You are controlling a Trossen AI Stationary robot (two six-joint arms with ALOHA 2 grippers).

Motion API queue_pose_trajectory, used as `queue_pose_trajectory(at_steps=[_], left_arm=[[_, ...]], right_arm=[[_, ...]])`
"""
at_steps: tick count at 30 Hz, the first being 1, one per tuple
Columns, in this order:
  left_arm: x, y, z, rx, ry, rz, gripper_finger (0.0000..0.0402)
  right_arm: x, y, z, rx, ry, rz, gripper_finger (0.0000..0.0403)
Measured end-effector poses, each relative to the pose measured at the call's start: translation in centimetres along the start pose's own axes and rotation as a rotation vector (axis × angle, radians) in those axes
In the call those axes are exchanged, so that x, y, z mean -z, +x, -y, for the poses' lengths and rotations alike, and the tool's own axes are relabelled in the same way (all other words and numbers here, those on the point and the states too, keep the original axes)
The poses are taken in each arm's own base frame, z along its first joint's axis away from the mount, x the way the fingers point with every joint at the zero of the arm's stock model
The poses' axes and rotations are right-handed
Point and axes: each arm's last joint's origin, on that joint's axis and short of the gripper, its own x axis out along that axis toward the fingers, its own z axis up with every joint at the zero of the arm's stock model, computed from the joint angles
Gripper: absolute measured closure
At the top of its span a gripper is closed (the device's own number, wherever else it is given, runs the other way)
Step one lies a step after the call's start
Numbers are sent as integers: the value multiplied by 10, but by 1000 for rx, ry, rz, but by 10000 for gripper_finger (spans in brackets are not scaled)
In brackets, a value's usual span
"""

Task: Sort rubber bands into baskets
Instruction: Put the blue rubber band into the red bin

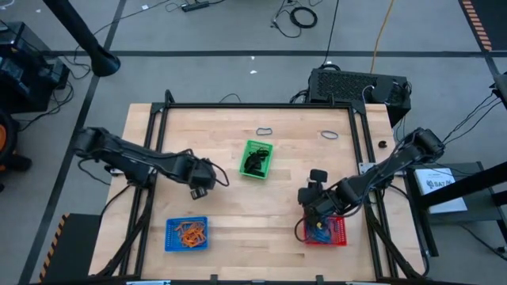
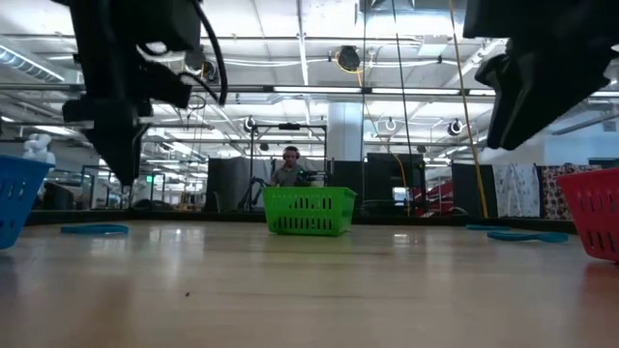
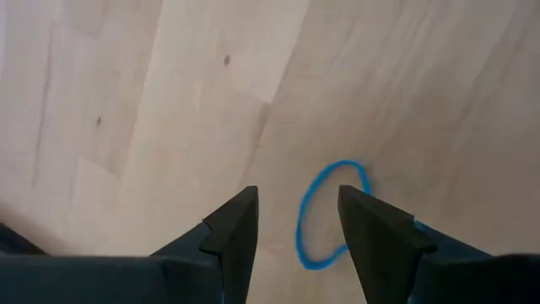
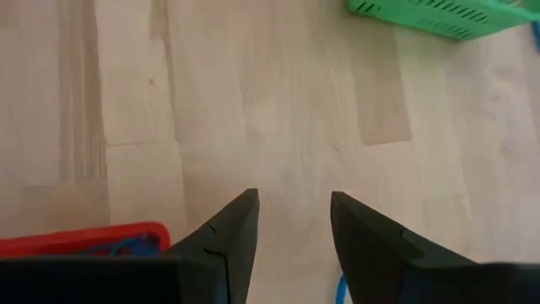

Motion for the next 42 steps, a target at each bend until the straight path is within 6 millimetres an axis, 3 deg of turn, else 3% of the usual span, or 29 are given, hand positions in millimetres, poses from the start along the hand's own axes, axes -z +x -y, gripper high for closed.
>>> queue_pose_trajectory(at_steps=[7,15,28,31,36,42], left_arm=[[-4,23,2,-37,57,-94,228],[20,54,-9,10,5,-179,228],[23,57,-17,76,7,-97,232],[21,59,-19,110,4,-110,268],[18,60,-25,152,-3,-126,385],[0,36,-31,132,-17,27,398]], right_arm=[[6,5,-4,-43,22,-10,259],[7,3,-7,-66,28,-20,259],[5,4,-6,-74,38,-10,259],[5,4,-7,-78,40,-3,259],[4,4,-7,-77,22,0,259],[-4,3,-8,-18,-31,123,259]])
